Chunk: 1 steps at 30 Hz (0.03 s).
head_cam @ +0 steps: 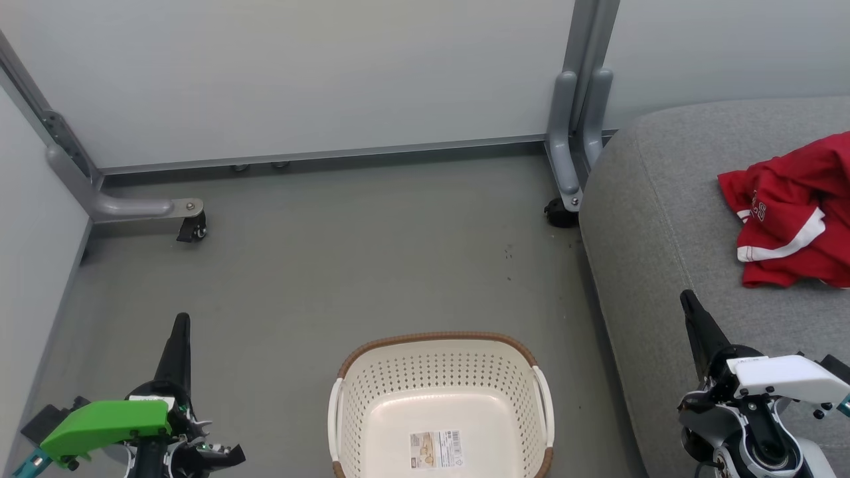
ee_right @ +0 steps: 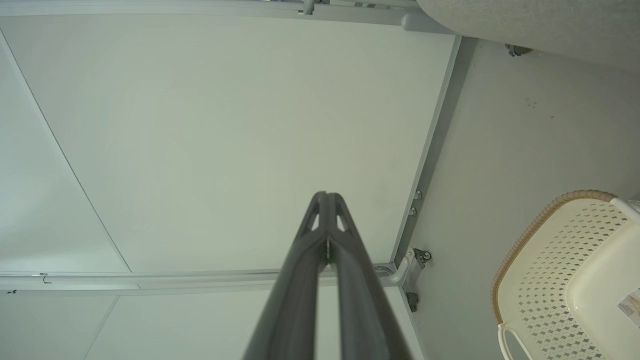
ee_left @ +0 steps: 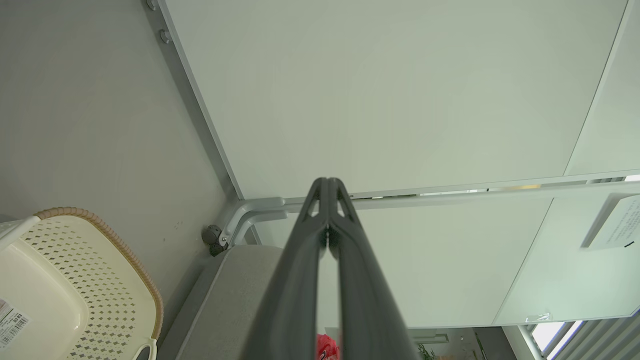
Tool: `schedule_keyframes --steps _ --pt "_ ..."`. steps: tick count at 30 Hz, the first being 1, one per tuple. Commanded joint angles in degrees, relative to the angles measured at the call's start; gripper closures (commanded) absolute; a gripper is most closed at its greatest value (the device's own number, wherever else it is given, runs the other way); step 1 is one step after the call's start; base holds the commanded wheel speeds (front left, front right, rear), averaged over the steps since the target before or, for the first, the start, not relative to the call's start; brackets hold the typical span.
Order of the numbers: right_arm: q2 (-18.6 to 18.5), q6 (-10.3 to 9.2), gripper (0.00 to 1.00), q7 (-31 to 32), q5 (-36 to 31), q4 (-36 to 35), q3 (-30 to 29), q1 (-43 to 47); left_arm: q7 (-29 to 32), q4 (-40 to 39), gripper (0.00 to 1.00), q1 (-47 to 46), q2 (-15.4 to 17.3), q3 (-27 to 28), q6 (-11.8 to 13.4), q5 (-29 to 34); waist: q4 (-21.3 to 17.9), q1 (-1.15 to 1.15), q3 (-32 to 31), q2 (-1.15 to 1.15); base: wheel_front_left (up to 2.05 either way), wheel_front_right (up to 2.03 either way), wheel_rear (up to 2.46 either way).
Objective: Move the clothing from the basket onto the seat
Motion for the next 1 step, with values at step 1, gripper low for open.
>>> schedule_keyframes --steps 1 --pt "-0.24 0.02 1.0 0.42 1.27 0.14 -0.3 -0.93 0.34 0.13 1.0 -1.29 0.35 0.33 -0.38 -1.12 -0.03 0.0 0.11 0.0 0.0 0.0 0.0"
